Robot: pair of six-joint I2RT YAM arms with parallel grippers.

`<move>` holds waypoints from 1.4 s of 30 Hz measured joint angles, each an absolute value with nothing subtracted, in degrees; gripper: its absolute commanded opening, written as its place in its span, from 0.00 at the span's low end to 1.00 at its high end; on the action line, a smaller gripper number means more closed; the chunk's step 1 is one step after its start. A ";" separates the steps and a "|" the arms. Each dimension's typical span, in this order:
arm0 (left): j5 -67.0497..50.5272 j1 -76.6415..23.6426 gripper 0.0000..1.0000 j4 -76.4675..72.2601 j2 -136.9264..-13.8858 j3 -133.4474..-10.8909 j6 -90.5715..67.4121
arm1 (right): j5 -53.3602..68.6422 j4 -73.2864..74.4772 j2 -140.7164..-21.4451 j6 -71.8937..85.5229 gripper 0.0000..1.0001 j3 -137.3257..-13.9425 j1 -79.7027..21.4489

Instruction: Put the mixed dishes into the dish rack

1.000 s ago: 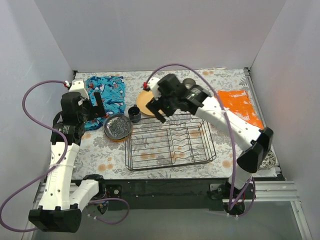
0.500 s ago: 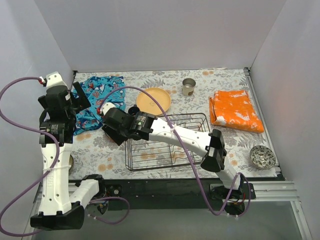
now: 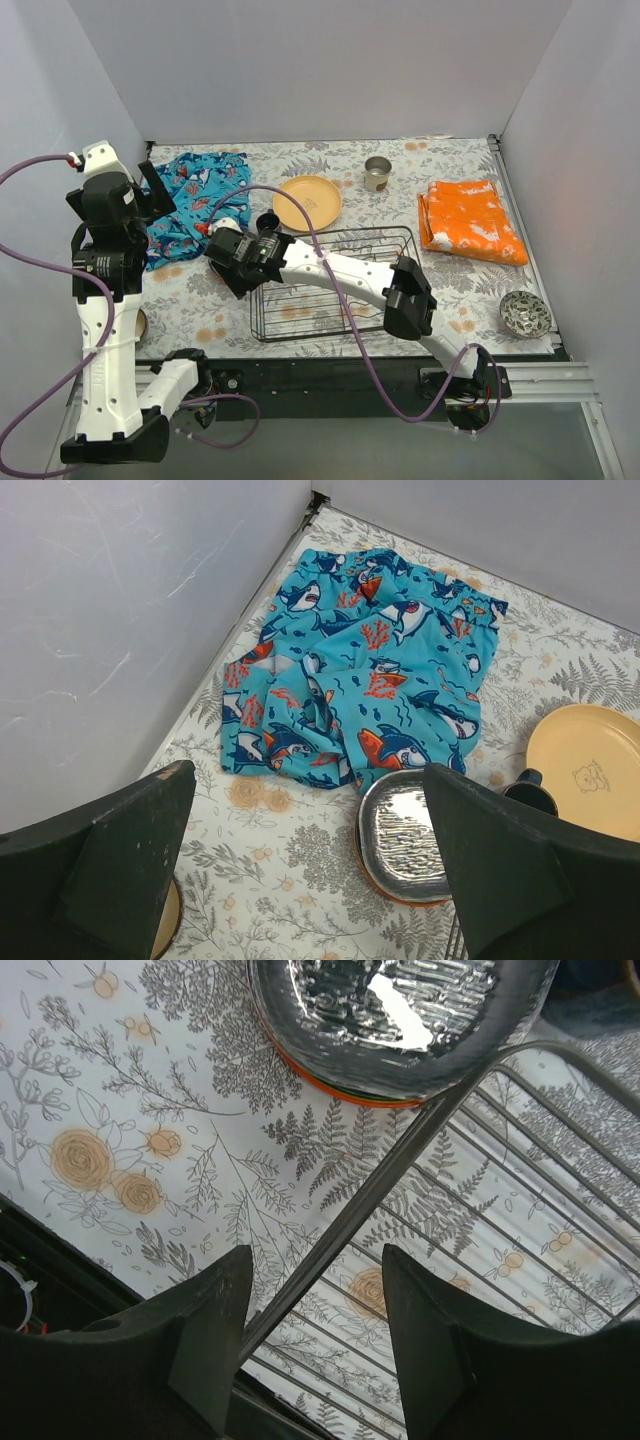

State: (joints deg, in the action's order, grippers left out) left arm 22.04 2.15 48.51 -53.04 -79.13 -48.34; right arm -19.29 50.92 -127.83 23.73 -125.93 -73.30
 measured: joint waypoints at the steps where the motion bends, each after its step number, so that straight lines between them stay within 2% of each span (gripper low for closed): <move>1: 22.04 2.15 0.98 48.51 -52.99 -79.13 -48.23 | -18.90 51.09 -128.35 24.08 0.60 -125.71 -73.34; 6: 21.80 2.15 0.98 48.84 -52.56 -79.11 -48.03 | -17.82 51.86 -129.23 25.19 0.52 -125.40 -73.65; 11: 20.47 2.15 0.98 49.04 -52.27 -79.11 -47.92 | -17.61 50.50 -128.31 25.41 0.33 -121.01 -74.06; 21: 16.64 2.20 0.98 45.84 -50.83 -77.60 -46.19 | -19.35 52.53 -116.51 23.53 0.28 -104.90 -74.70; 24: 14.06 2.20 0.98 44.77 -50.57 -76.93 -45.84 | -19.84 52.38 -113.14 22.06 0.21 -101.62 -74.70; 28: 8.73 2.20 0.98 43.70 -50.17 -74.89 -45.34 | -17.74 52.34 -108.22 19.33 0.02 -95.61 -74.67; 35: 1.08 2.20 0.98 41.98 -49.39 -71.55 -44.71 | -9.78 51.86 -103.04 13.54 0.01 -89.19 -74.08; 42: -1.78 2.20 0.98 41.21 -49.15 -70.65 -42.89 | -4.21 50.43 -100.12 8.27 0.01 -85.54 -74.13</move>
